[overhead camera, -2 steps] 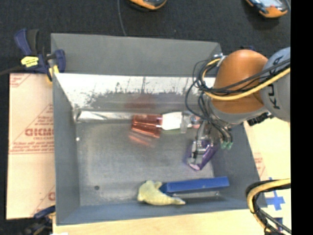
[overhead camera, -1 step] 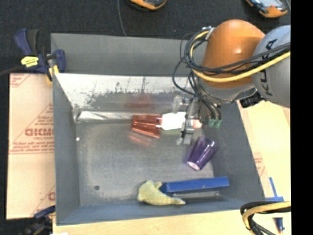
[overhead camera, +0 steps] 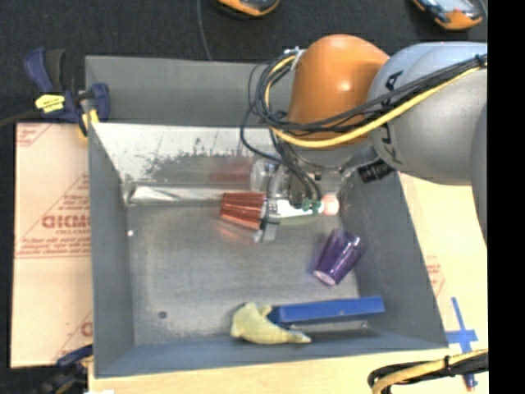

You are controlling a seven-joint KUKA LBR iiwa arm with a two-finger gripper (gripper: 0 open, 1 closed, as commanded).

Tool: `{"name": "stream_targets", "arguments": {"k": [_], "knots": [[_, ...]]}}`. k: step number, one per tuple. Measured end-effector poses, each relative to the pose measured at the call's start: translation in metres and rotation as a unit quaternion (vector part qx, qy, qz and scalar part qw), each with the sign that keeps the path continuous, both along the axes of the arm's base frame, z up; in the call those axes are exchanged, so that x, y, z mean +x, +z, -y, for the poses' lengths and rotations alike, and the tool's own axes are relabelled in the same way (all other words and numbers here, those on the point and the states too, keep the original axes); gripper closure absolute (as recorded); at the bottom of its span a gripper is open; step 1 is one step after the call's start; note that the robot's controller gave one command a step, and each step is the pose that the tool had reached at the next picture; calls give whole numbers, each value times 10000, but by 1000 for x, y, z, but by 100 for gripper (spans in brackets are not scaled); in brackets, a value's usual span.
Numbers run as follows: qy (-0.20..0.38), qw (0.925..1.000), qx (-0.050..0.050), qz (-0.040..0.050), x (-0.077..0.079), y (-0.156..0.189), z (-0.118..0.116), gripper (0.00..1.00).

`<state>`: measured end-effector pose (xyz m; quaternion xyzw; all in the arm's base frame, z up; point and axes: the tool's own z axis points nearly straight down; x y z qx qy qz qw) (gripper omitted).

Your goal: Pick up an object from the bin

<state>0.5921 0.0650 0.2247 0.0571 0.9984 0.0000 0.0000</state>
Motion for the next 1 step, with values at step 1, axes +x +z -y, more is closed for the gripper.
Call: {"name": "stream_targets", "arguments": {"k": [1], "knots": [[107, 9999, -4, 48, 9, 21, 12, 0]]}}
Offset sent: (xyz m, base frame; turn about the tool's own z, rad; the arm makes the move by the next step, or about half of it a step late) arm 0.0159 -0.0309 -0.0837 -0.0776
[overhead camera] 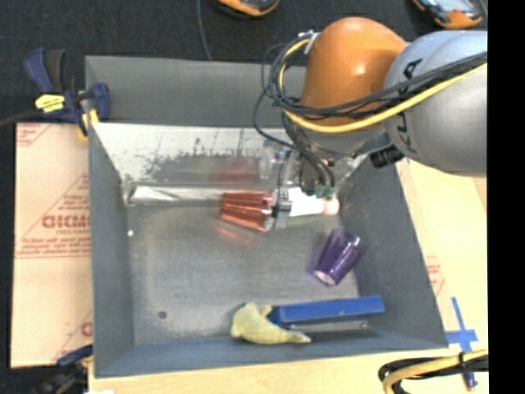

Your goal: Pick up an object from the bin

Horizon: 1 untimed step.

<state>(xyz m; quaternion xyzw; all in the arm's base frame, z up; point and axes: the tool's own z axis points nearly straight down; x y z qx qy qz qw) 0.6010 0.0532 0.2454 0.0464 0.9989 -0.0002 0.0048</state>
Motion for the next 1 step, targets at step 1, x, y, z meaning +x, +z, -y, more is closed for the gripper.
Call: {"name": "stream_targets", "arguments": {"k": [1], "knots": [[154, 9999, -2, 17, 6, -50, 14, 0]]}}
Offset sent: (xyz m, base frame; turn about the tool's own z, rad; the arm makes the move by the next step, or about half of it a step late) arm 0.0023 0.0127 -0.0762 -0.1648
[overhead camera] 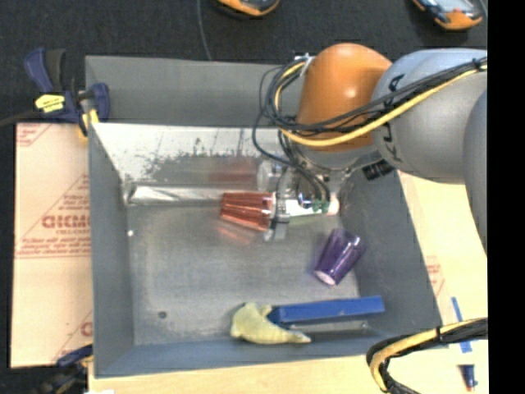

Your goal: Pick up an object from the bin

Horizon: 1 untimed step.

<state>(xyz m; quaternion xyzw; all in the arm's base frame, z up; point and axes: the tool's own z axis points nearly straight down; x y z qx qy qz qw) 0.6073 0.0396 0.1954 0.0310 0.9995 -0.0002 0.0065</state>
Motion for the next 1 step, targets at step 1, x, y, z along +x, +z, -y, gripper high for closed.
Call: {"name": "stream_targets", "arguments": {"k": [1], "knots": [[679, 9977, -21, 61, -3, -26, -26, 0]]}}
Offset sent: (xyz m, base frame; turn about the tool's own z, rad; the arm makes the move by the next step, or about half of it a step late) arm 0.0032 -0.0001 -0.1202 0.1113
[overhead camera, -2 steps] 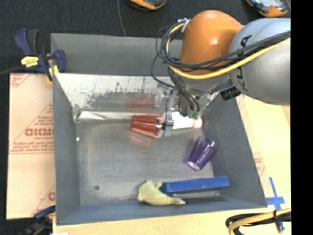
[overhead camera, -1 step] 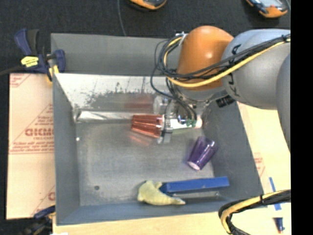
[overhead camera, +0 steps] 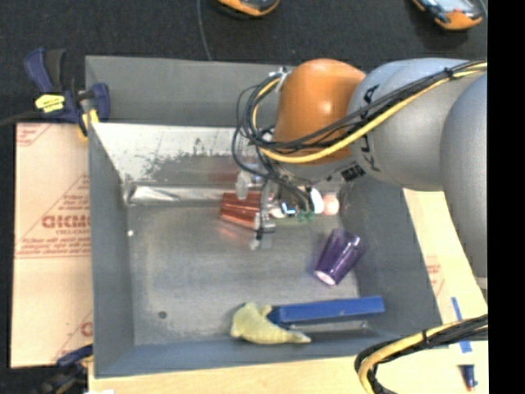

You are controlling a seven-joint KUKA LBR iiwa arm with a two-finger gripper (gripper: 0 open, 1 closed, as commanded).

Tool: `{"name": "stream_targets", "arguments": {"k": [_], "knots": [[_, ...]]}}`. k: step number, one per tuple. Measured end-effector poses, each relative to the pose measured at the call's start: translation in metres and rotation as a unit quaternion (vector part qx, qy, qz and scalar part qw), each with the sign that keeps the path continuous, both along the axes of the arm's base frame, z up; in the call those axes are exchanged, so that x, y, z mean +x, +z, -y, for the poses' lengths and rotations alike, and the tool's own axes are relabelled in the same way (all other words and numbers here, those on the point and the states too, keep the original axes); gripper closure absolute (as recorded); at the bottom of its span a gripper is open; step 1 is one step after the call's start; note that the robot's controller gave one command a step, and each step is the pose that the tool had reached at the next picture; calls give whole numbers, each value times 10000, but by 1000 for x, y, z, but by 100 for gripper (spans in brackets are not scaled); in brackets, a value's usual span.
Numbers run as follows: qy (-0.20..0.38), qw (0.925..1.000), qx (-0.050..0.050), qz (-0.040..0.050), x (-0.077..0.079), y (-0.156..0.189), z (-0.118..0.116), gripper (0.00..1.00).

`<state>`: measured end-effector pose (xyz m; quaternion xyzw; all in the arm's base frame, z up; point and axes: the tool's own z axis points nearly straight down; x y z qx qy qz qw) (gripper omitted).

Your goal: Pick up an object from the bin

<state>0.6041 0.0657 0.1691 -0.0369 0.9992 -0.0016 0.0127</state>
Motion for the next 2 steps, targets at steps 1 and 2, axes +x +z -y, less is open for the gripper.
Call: {"name": "stream_targets", "arguments": {"k": [1, 2], "knots": [[-988, 9951, 25, -8, 7, -63, 18, 0], [-485, 9988, 23, 65, 40, -59, 28, 0]]}}
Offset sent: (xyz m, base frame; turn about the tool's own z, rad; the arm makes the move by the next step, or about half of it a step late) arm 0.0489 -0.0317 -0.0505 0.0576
